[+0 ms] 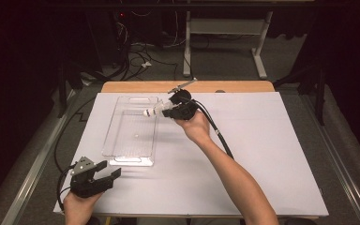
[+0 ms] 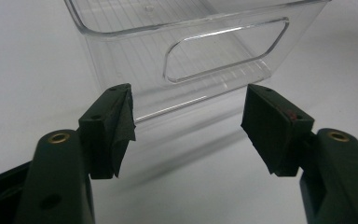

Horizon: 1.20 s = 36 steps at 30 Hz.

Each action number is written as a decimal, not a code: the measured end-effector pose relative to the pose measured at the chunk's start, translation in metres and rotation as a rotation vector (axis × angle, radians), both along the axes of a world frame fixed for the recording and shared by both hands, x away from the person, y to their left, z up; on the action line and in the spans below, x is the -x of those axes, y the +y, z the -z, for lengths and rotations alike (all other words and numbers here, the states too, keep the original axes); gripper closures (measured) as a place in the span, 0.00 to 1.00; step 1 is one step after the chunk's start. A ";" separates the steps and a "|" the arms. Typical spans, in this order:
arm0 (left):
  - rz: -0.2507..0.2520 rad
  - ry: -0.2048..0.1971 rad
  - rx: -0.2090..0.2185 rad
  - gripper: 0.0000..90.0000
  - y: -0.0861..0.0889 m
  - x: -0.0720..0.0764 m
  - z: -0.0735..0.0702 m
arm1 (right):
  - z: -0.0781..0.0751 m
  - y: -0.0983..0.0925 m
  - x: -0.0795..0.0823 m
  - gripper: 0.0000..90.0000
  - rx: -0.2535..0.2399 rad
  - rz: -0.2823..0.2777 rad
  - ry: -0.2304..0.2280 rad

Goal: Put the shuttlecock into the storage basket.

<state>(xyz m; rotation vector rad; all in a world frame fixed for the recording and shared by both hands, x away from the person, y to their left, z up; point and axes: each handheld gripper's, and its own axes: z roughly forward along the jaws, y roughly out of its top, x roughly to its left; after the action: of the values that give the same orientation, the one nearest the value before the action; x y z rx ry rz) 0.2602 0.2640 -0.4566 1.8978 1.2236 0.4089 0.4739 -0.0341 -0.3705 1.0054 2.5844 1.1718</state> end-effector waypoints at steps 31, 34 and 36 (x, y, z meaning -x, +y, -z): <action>0.003 0.003 0.007 0.39 0.000 0.000 0.000 | 0.007 0.055 -0.011 0.99 0.018 -0.044 0.027; 0.004 0.002 0.007 0.39 0.000 0.000 0.000 | 0.007 0.059 -0.012 0.99 0.026 -0.043 0.031; 0.004 0.002 0.007 0.39 0.000 0.000 0.000 | 0.007 0.062 -0.012 0.99 0.028 -0.043 0.031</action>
<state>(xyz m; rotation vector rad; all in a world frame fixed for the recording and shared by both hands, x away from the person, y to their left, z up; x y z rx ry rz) 0.2602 0.2644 -0.4568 1.8947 1.2210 0.3997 0.4860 0.0276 -0.3779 0.9750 2.6520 1.1348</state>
